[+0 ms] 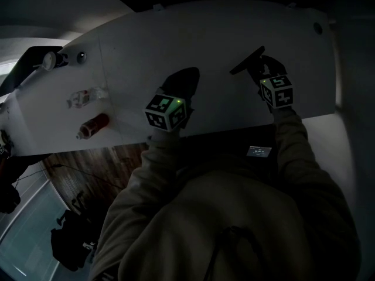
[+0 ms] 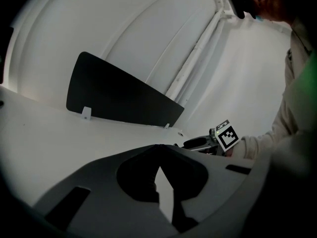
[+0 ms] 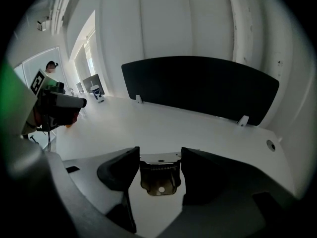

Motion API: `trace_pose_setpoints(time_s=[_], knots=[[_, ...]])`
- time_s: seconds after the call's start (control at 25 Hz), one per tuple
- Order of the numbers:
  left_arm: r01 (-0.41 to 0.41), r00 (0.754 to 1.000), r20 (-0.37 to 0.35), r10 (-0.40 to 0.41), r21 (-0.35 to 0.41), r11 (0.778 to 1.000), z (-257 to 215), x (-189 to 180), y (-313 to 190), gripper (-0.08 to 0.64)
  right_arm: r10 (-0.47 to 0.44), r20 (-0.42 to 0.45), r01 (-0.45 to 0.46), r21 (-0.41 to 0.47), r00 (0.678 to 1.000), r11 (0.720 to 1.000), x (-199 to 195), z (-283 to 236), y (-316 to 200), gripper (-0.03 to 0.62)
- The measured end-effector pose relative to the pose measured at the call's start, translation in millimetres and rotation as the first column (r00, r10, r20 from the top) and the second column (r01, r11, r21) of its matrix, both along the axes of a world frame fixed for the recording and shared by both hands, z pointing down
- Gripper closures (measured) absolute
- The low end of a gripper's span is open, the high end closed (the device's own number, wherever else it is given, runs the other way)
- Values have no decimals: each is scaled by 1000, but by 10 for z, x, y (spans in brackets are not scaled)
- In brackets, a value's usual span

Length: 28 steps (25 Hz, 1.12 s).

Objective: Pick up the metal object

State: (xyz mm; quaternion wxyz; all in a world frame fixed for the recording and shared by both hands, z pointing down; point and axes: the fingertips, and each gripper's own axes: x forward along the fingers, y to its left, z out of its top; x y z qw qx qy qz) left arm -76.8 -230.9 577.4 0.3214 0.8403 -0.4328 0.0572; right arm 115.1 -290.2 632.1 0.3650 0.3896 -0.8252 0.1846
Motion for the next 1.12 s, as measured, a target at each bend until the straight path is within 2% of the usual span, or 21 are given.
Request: trace_pose_setpoints(time_s=[0.64,1.12], knots=[[33,999,22,-36,122,992,-764,-162,-132,557,-30,58,23,123,998,992,-228,-994,-287,334],[64,997,30,-74,254,965,-1527,-322,-371,557,-57,126,25,243,990,970,-463,-1904,-503,335]])
